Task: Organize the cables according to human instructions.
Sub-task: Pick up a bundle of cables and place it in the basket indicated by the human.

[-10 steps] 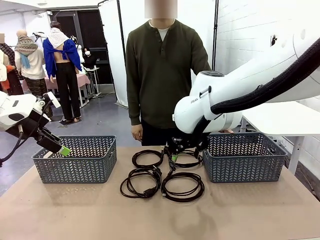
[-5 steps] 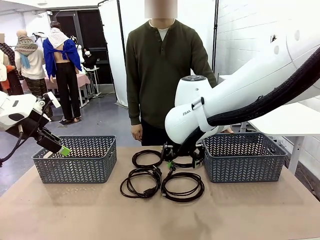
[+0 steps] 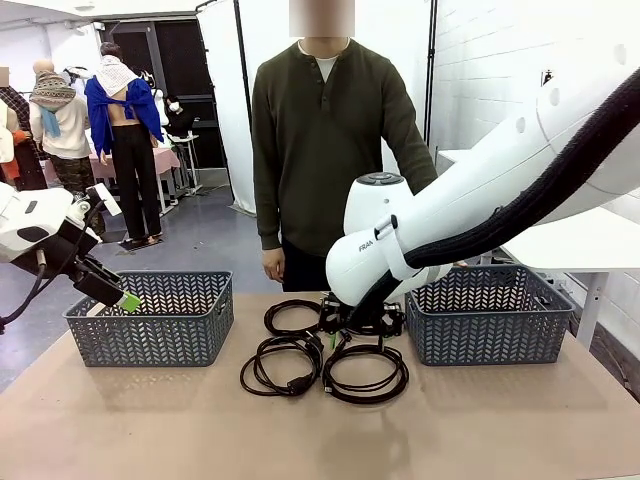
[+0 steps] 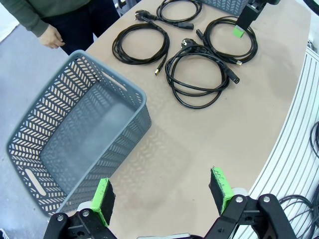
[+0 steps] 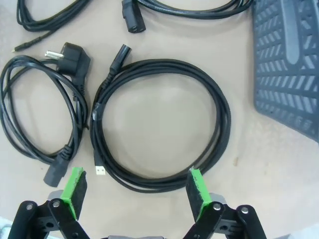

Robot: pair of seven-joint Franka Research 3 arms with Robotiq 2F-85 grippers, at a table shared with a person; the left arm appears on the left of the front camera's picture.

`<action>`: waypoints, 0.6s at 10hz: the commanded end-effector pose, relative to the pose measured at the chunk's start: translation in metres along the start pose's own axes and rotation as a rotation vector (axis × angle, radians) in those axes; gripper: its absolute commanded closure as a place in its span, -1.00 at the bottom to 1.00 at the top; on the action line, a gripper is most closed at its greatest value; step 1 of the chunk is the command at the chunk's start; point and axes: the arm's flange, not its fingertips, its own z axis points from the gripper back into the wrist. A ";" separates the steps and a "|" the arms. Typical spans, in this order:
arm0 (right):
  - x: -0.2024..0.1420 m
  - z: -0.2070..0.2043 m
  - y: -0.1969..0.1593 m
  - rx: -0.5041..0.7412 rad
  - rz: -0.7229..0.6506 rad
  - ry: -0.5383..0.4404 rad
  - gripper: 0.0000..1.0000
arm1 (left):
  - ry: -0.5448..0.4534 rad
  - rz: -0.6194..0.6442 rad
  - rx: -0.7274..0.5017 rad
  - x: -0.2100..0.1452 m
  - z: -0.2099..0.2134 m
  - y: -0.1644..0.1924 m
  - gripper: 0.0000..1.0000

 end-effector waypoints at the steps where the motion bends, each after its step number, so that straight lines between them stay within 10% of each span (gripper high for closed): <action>1: 0.011 -0.011 0.016 -0.007 -0.072 -0.009 -1.00 | -0.010 0.005 -0.009 -0.001 -0.001 0.002 -1.00; 6: 0.012 -0.034 0.029 -0.018 -0.129 0.037 -1.00 | -0.010 0.005 -0.009 -0.001 -0.001 0.002 -1.00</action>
